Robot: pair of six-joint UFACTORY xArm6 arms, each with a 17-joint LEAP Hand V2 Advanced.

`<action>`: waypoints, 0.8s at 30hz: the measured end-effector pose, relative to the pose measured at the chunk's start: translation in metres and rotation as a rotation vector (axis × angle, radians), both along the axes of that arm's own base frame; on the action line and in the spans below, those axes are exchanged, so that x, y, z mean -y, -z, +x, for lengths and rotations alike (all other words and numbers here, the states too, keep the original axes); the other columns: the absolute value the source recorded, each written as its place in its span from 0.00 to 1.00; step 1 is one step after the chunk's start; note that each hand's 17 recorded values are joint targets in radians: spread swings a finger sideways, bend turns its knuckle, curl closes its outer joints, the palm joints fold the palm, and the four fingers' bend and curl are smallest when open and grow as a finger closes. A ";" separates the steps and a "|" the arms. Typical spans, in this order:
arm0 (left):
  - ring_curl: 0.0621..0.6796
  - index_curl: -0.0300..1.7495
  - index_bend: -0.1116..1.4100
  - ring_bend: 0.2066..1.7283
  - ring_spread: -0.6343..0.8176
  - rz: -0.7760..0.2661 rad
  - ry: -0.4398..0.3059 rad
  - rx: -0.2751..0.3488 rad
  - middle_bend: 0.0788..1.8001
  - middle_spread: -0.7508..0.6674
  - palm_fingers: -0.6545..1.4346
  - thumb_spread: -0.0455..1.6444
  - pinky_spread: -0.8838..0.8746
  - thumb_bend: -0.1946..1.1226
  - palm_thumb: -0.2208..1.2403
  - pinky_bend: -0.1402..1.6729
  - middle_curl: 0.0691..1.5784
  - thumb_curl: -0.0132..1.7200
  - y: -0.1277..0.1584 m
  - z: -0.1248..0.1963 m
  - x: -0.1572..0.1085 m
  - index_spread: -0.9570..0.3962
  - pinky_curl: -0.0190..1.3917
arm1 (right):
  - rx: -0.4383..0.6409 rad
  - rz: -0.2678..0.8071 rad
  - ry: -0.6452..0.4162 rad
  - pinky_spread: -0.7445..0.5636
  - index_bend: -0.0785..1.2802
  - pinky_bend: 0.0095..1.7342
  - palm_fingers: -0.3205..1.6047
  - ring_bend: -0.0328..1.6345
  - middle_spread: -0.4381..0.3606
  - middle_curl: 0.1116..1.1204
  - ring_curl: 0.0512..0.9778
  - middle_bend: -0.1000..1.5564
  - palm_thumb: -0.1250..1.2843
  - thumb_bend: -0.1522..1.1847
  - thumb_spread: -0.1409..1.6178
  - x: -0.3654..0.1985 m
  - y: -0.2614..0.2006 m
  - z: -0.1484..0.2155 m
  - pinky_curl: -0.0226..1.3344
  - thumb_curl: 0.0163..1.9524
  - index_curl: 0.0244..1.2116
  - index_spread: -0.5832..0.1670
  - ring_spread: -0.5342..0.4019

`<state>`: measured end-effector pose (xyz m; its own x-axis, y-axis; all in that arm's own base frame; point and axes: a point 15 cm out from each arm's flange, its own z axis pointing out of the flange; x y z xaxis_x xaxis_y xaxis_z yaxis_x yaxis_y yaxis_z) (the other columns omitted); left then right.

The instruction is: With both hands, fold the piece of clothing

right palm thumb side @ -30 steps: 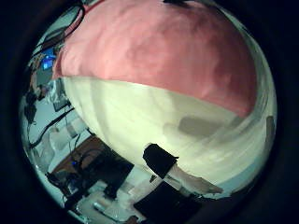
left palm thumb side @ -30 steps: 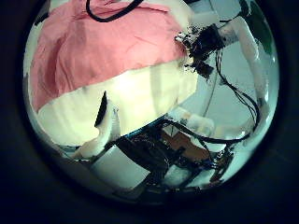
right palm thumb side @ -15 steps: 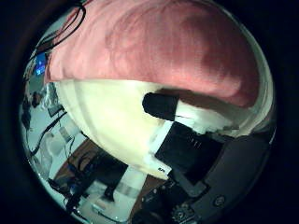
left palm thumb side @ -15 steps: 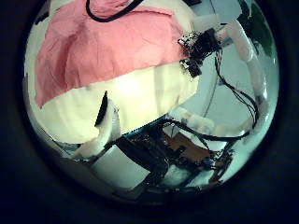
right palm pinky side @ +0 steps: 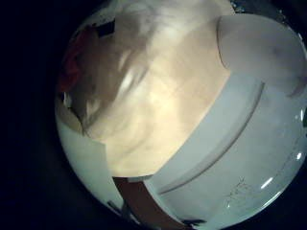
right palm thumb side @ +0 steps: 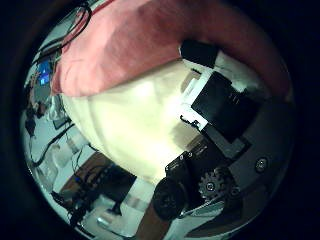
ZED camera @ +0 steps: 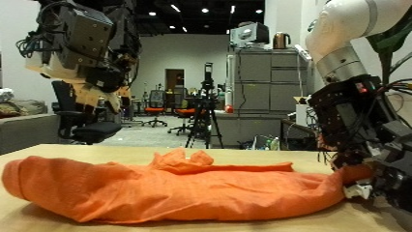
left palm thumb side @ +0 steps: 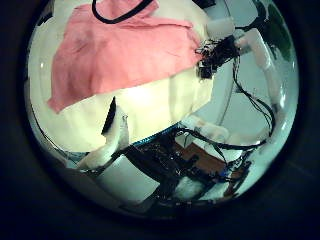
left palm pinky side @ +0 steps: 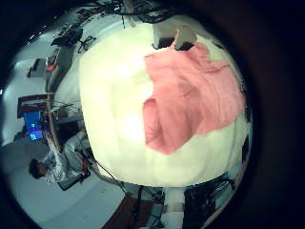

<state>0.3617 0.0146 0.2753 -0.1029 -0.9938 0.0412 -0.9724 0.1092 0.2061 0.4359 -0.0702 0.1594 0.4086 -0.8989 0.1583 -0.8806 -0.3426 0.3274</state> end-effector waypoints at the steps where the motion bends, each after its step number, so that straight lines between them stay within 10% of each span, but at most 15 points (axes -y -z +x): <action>1: 0.24 0.20 0.19 0.20 0.79 -0.001 0.002 -0.001 0.06 0.80 0.32 0.67 0.76 0.13 0.56 0.27 0.15 0.23 0.001 -0.001 0.000 0.84 0.23 | 0.007 0.001 0.002 0.31 0.79 0.67 0.84 0.79 0.38 0.58 0.55 0.78 0.91 0.21 0.60 0.002 -0.003 0.001 0.48 0.29 0.60 0.40 0.36; 15: 0.24 0.20 0.19 0.20 0.79 -0.008 -0.009 0.005 0.06 0.79 0.32 0.67 0.76 0.13 0.55 0.27 0.15 0.22 0.000 -0.016 -0.017 0.85 0.23 | 0.289 0.005 -0.009 0.38 0.90 0.72 0.78 0.84 0.41 0.61 0.61 0.85 0.91 0.19 0.60 0.001 -0.136 0.012 0.56 0.38 0.63 0.49 0.38; 24: 0.24 0.19 0.18 0.19 0.79 -0.022 -0.073 0.004 0.07 0.78 0.33 0.67 0.76 0.13 0.55 0.27 0.15 0.23 0.002 -0.027 -0.054 0.85 0.23 | 0.417 0.071 -0.211 0.39 0.92 0.72 0.78 0.85 0.41 0.60 0.61 0.86 0.90 0.16 0.60 -0.112 -0.205 0.035 0.58 0.42 0.62 0.50 0.38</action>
<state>0.3351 0.0683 0.2737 -0.0301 -0.9976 0.0627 -0.9788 0.0421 0.2005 0.4704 0.0422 0.3640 0.4983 -0.8173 0.2893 -0.8404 -0.5373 -0.0704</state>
